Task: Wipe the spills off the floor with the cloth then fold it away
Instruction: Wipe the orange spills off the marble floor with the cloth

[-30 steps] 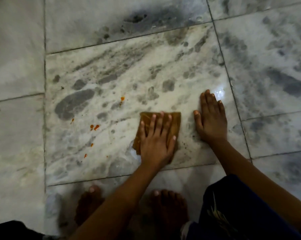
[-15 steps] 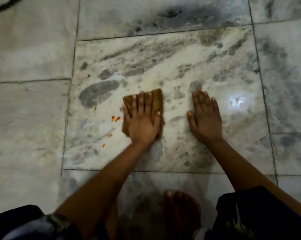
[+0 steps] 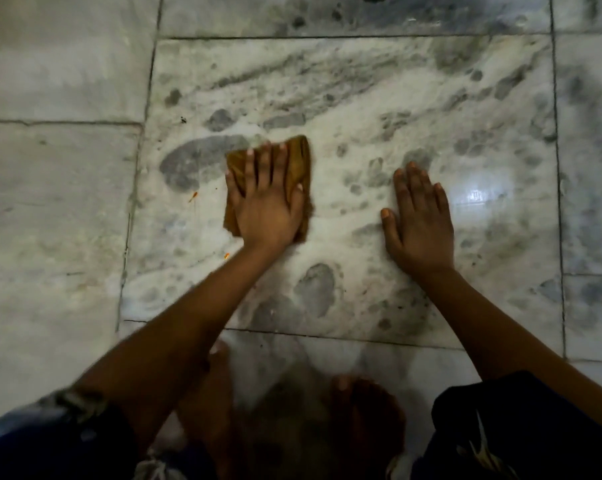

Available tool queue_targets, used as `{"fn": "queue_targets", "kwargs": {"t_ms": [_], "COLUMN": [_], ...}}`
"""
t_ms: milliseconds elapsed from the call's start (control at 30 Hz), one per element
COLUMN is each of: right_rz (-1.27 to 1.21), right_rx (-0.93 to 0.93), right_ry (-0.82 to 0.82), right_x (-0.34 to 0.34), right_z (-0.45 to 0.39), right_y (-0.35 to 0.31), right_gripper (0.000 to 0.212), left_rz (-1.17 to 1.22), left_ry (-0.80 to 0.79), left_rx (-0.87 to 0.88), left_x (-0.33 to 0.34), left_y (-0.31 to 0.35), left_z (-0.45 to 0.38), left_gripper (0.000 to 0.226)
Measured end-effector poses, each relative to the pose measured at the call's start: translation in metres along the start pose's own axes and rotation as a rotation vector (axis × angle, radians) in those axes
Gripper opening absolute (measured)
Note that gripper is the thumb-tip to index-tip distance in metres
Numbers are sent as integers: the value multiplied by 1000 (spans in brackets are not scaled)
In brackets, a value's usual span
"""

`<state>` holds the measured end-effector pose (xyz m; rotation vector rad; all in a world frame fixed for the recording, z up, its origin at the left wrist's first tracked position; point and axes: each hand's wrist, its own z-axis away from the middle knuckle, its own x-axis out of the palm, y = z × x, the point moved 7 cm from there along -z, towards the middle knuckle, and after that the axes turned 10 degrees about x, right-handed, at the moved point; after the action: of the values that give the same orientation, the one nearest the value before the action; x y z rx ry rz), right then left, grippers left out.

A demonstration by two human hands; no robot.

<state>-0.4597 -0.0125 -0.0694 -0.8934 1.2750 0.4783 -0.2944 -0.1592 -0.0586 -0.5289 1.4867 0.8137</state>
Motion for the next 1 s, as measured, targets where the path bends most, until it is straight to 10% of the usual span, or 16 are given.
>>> {"fn": "queue_targets", "kwargs": {"t_ms": [233, 533, 833, 1000], "right_rz": [19, -9, -18, 47], "right_rx": [8, 6, -128, -266], "right_ry": [-2, -46, -44, -96], "right_x": [1, 0, 9, 17], "right_z": [1, 1, -9, -22], "right_y": [0, 1, -60, -76], "right_gripper": [60, 63, 62, 63], "left_rz": [-10, -25, -29, -18], "left_ry": [-145, -10, -123, -5], "left_rx": [246, 14, 347, 186], "left_x": [14, -4, 2, -7], "left_y": [75, -19, 16, -43], "left_z": [2, 8, -12, 8], "left_gripper": [64, 67, 64, 64]}}
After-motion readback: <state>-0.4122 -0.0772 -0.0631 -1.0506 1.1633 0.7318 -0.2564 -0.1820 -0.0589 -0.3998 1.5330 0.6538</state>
